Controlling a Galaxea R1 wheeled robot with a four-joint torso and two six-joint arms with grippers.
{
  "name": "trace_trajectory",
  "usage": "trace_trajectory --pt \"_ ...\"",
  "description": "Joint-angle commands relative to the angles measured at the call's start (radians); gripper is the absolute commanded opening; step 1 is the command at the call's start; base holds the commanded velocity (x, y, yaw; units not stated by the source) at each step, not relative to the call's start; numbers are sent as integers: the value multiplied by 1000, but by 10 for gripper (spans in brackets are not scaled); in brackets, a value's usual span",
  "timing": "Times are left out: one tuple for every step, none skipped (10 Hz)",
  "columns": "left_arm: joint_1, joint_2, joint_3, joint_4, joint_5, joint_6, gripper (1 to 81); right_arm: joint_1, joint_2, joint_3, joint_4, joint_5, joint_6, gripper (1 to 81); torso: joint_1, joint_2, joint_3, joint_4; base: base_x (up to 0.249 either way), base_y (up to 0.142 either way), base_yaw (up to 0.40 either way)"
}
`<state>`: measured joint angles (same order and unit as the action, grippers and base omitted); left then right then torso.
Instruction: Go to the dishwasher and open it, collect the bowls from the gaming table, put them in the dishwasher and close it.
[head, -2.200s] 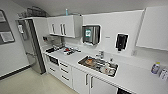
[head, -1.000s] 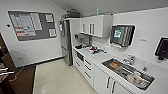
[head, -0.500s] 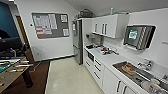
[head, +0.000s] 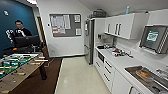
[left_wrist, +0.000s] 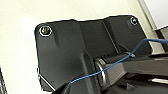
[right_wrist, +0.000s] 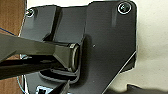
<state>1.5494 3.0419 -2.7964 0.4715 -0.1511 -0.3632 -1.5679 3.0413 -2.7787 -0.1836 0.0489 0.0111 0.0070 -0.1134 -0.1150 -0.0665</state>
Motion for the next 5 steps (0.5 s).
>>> trace_trajectory --pt "-45 -1 -2 10 42 6 811 44 -3 -5 -7 -54 -2 811 0 0 0 0 0 0 350" --pt "-47 -1 -2 10 42 6 811 44 -3 -5 -7 -54 -2 811 0 0 0 0 0 0 350" --pt "-45 -1 -2 12 44 7 811 42 -2 -5 -7 -54 -2 811 0 0 0 0 0 0 350" --pt "-47 -3 -2 12 44 7 811 42 -3 -5 -7 -54 -2 811 0 0 0 0 0 0 350" --pt "-47 -4 -2 12 44 9 811 44 -2 -5 -7 -54 -2 811 0 0 0 0 0 0 350"
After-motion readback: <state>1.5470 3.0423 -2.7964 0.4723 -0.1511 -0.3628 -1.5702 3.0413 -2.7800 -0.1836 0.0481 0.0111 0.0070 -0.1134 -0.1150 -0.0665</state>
